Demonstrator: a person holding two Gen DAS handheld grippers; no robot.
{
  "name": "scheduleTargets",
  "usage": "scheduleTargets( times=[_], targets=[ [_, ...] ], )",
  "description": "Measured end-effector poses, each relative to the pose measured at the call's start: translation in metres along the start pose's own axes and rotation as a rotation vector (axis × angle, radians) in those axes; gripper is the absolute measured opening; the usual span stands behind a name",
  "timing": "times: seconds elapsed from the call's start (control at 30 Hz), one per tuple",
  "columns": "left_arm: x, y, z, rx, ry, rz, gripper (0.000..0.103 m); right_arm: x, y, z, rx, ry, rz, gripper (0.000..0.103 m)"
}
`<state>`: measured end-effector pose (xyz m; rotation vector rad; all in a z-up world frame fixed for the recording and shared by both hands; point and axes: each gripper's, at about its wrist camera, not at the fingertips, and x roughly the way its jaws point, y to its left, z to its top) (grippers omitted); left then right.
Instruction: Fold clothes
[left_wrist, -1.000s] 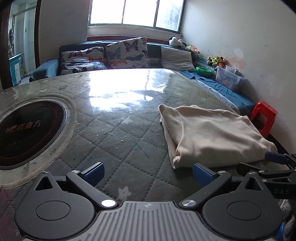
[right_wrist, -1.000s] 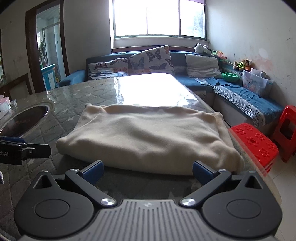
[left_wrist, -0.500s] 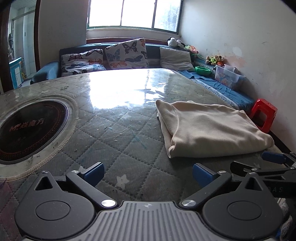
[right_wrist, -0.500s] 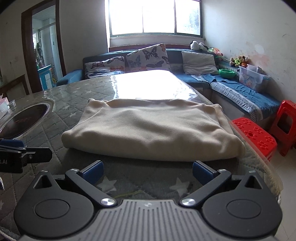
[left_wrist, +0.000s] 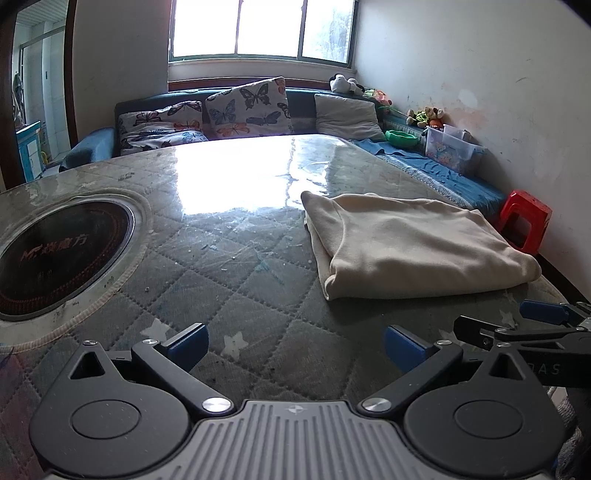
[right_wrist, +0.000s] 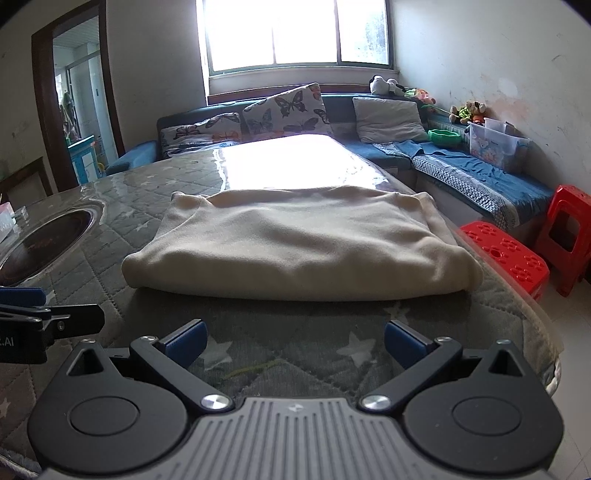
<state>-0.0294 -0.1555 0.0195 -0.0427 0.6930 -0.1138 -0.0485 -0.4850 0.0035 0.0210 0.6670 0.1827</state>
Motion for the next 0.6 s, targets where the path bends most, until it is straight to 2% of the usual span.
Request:
scheduleTargets(
  times=[0.6],
  targets=[
    [-0.0024,-0.0017,-0.0047,-0.005,0.0,0.003,0.103,-0.0028,0.0038,-0.0057,0.008,0.001,-0.001,0.103]
  ],
)
